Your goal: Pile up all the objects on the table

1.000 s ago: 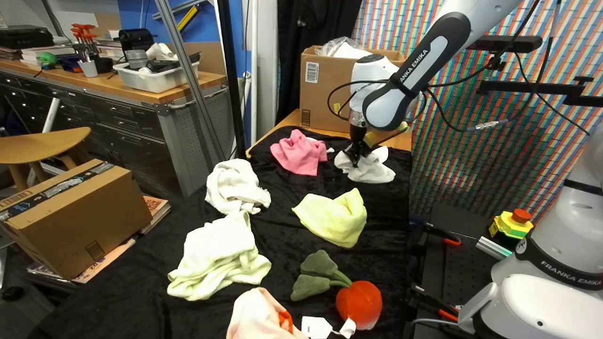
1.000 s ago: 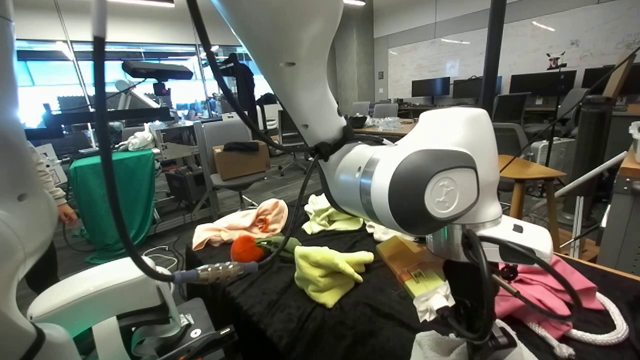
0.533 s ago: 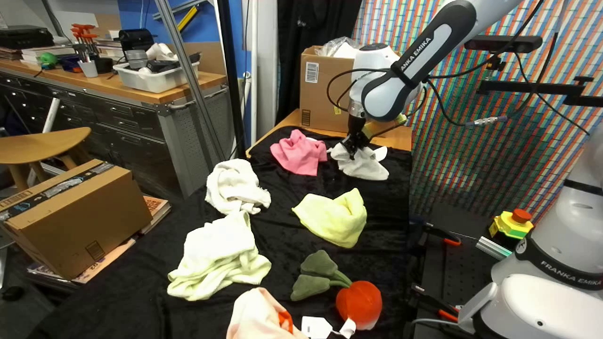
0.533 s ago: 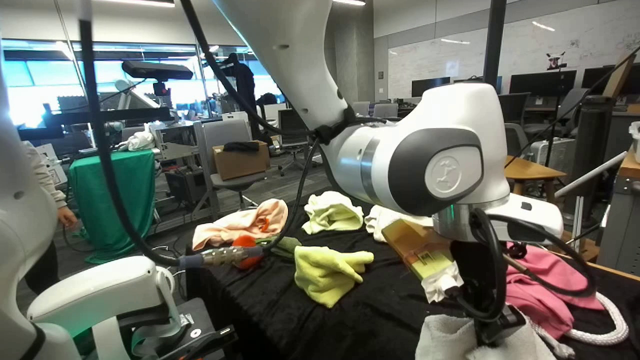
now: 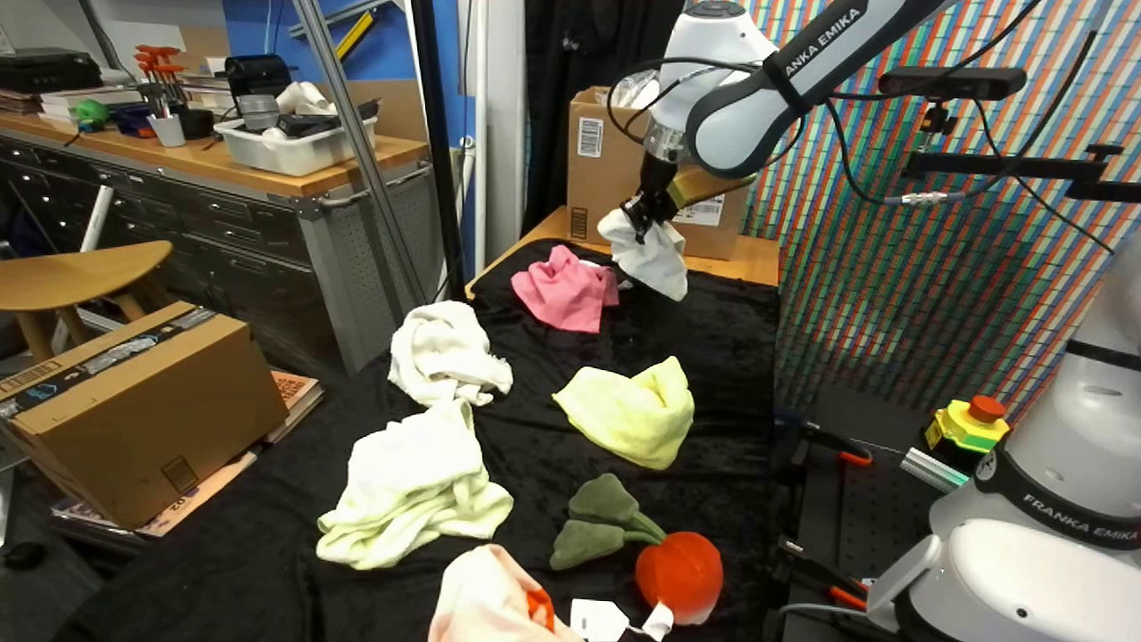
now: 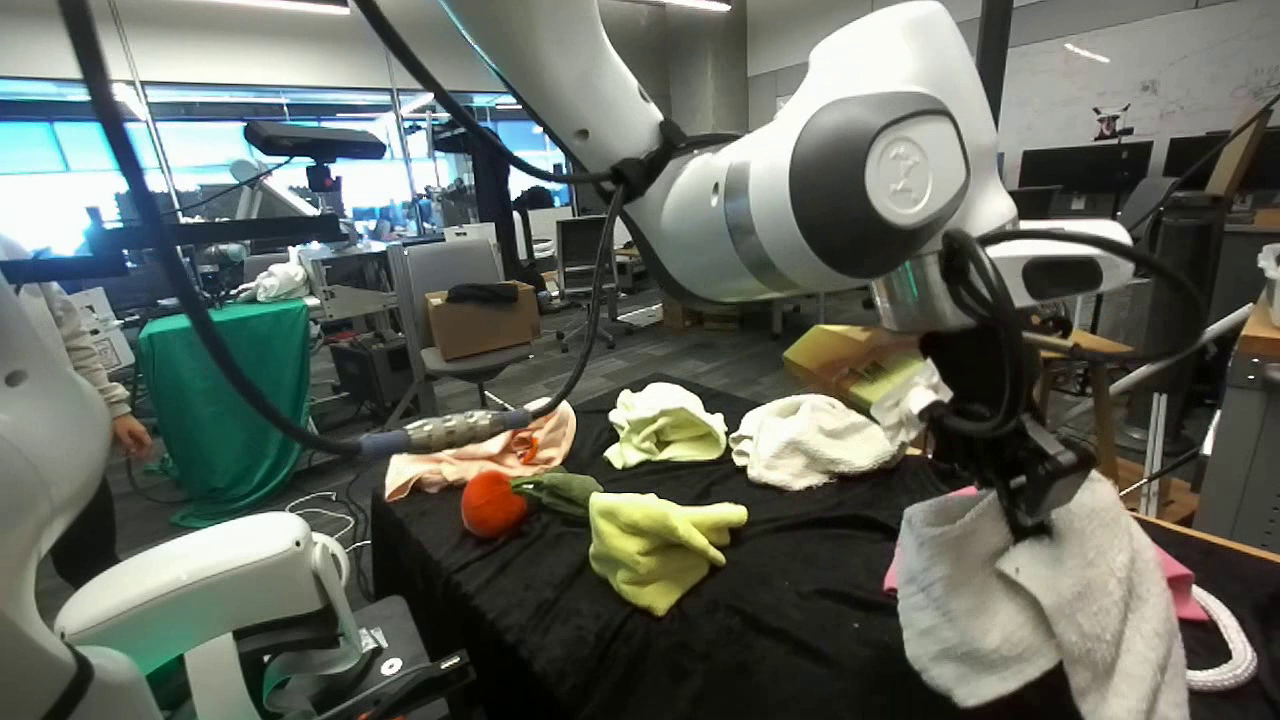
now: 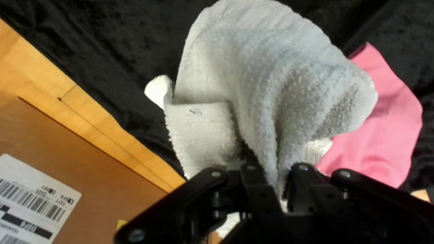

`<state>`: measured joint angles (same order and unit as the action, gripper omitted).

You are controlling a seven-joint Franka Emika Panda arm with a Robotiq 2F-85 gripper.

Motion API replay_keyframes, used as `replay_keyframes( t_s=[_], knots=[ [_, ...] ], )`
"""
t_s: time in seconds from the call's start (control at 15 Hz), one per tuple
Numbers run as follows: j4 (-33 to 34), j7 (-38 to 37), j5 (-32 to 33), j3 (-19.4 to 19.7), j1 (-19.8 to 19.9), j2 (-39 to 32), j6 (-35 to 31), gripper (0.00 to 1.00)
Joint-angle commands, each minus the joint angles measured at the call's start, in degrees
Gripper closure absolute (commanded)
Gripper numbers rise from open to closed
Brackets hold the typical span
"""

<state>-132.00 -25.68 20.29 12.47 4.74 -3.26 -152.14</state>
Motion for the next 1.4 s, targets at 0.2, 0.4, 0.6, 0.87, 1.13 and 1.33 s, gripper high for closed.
replay_keyframes(
  t_s=[0.2,0.4,0.6,0.87,1.13,1.33],
  knots=[
    [9.2,-13.3,6.0,-3.2,-1.7,-2.5,1.7,0.91],
    [11.2,-14.2,6.3,-4.0,-2.8,-4.3,2.7,0.59],
    [11.4,-13.7,6.0,-4.1,-3.7,-4.8,3.9,0.38],
    [9.8,-12.8,6.5,-4.2,-4.7,-3.7,7.3,0.07],
    [6.5,-9.0,4.2,-6.8,-6.0,-1.3,11.7,0.00],
    [3.7,-4.5,0.9,-9.9,-7.1,0.8,14.9,0.00]
  ],
)
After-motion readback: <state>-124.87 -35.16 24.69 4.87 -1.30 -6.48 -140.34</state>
